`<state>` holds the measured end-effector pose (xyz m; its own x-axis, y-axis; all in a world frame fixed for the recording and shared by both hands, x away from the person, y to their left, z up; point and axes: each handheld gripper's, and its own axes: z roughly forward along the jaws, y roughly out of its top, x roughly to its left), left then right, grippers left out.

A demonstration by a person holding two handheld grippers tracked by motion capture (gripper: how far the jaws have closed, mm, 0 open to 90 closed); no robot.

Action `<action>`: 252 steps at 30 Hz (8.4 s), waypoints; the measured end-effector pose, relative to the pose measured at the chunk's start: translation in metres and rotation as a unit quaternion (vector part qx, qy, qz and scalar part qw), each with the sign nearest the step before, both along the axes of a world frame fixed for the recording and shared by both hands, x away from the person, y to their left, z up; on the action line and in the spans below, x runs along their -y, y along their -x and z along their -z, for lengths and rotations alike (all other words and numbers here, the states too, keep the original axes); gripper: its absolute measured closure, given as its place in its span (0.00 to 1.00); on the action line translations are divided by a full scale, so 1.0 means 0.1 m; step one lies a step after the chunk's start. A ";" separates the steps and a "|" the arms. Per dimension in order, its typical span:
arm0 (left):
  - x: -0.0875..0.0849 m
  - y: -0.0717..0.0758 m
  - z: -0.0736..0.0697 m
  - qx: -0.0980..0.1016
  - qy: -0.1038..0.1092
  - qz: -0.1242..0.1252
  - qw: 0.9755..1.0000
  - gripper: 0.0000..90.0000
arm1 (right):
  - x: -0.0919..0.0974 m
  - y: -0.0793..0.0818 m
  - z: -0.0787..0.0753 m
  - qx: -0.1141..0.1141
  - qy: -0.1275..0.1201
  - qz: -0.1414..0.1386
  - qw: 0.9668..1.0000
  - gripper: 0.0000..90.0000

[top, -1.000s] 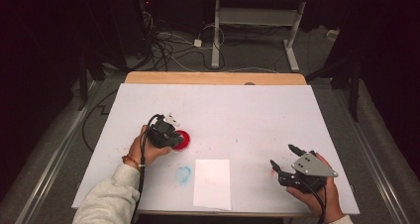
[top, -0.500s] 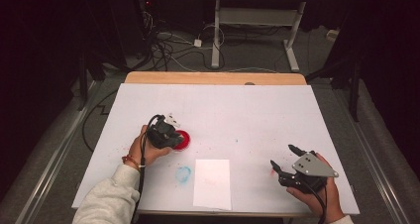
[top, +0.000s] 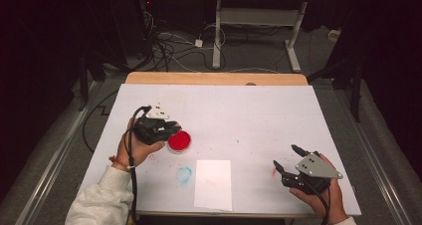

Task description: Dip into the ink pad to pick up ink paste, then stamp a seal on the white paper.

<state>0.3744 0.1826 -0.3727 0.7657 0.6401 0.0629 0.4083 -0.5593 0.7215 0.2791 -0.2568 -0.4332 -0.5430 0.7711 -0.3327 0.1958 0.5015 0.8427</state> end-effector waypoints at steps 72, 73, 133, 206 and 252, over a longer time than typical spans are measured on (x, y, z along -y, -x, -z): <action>0.14 -0.40 0.81 -0.094 -0.049 0.003 0.994 0.82 | -0.06 -0.06 0.04 -0.015 0.009 -0.012 1.000 0.31; 0.14 -0.40 0.81 -0.095 -0.048 0.004 0.994 0.82 | -0.06 -0.06 0.04 -0.015 0.008 -0.011 1.000 0.31; 0.50 0.51 0.10 0.026 -0.018 0.099 0.995 0.82 | -0.08 0.00 0.02 -0.010 0.005 -0.027 1.000 0.31; 1.13 0.52 0.93 -0.089 -0.091 0.167 0.978 0.82 | -0.07 -0.02 0.03 -0.019 0.014 -0.021 1.000 0.32; 0.68 0.47 0.41 -0.029 -0.028 0.134 0.990 0.82 | -0.05 -0.05 0.02 -0.016 0.013 -0.017 1.000 0.31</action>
<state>0.3271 0.1148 -0.4137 0.9108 0.4107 0.0433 0.2805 -0.6921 0.6651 0.2845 -0.2517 -0.4348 -0.5796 0.7433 -0.3339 0.2051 0.5296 0.8231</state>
